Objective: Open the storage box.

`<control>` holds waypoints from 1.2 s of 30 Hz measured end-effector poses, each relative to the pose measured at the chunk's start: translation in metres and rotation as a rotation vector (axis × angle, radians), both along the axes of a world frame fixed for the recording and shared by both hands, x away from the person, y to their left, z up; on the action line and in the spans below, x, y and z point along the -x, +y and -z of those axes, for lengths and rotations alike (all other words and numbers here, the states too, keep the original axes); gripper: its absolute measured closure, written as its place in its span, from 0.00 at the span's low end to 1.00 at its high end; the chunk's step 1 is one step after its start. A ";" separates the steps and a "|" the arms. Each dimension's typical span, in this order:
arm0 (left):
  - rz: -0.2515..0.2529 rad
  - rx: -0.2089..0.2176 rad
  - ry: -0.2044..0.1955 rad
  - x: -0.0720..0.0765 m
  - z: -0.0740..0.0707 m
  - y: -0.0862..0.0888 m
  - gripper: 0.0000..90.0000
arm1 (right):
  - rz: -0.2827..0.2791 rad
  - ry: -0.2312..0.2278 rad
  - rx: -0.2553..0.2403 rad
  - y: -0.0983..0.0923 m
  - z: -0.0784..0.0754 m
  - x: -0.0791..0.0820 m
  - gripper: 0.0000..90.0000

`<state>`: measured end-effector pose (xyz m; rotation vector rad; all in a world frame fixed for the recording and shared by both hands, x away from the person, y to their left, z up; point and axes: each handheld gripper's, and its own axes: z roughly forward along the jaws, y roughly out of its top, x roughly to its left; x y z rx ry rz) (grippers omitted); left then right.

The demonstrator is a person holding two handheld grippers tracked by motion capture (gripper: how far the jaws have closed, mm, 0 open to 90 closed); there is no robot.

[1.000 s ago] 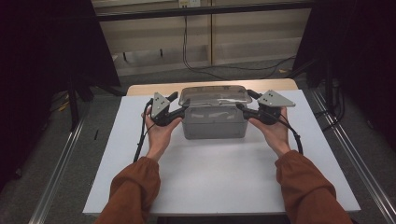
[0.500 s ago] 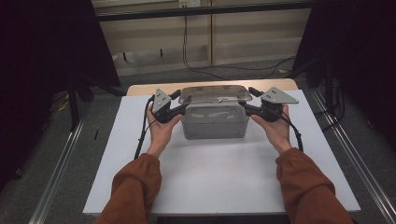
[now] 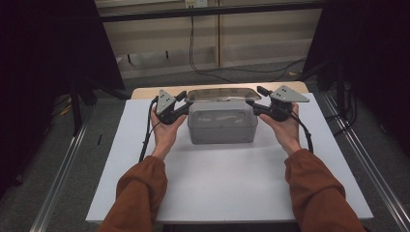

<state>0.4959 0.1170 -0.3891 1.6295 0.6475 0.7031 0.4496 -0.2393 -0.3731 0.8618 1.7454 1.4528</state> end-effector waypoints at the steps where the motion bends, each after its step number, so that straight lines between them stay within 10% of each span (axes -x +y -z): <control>1: -0.003 -0.003 0.000 0.000 0.000 0.000 0.67 | -0.005 -0.001 -0.004 0.000 -0.001 -0.001 0.47; 36: -0.019 -0.033 -0.018 -0.024 -0.008 -0.004 0.73 | 0.013 0.012 0.011 -0.010 0.003 -0.036 0.65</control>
